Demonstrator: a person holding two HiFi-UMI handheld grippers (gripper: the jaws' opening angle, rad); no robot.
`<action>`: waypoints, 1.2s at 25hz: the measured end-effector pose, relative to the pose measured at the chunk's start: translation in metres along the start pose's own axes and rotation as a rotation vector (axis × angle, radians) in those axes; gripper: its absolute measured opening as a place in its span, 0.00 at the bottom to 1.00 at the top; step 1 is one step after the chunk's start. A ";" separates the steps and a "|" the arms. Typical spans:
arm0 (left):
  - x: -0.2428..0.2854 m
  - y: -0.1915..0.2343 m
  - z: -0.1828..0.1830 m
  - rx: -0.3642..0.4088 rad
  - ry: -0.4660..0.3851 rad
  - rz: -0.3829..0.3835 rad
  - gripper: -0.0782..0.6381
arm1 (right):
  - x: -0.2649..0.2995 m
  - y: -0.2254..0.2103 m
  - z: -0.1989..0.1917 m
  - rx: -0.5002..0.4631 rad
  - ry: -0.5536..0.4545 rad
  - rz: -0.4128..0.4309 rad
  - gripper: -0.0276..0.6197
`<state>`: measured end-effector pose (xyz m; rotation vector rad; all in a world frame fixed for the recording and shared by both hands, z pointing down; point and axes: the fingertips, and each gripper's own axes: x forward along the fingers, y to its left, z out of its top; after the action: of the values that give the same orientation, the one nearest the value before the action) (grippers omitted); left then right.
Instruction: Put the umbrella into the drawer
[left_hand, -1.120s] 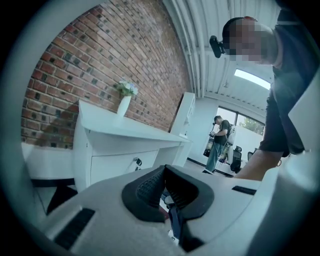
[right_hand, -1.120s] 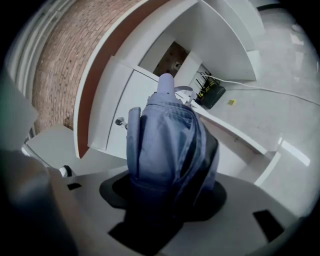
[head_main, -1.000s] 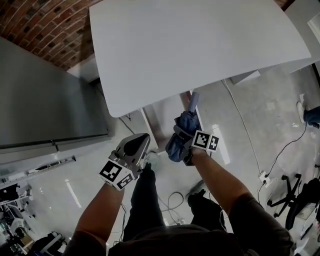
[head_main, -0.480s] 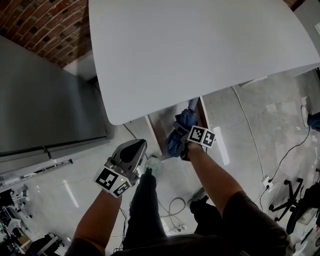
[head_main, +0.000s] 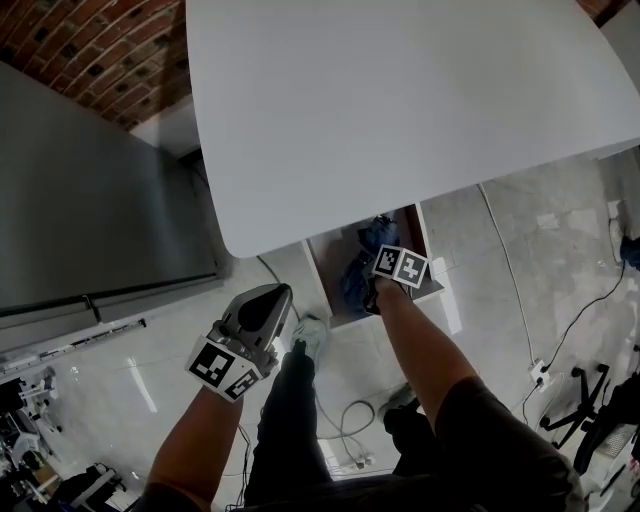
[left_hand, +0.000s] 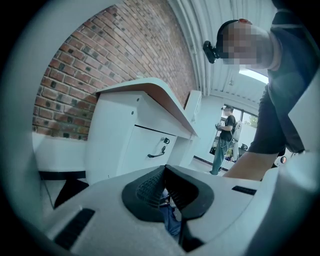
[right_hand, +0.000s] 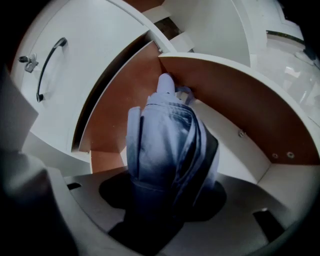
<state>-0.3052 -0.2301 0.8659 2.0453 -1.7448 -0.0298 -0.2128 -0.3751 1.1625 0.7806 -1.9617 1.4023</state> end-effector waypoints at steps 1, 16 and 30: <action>-0.002 0.002 0.000 0.002 0.000 0.004 0.12 | 0.003 -0.002 0.000 -0.003 0.005 -0.012 0.41; 0.002 -0.001 -0.002 -0.015 -0.005 -0.008 0.12 | 0.006 0.000 0.006 -0.044 0.055 0.035 0.62; 0.012 -0.082 0.086 0.025 -0.046 -0.111 0.12 | -0.136 0.047 0.030 -0.138 0.015 0.036 0.62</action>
<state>-0.2515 -0.2604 0.7635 2.1739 -1.6639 -0.0909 -0.1633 -0.3746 1.0242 0.6724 -2.0458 1.2734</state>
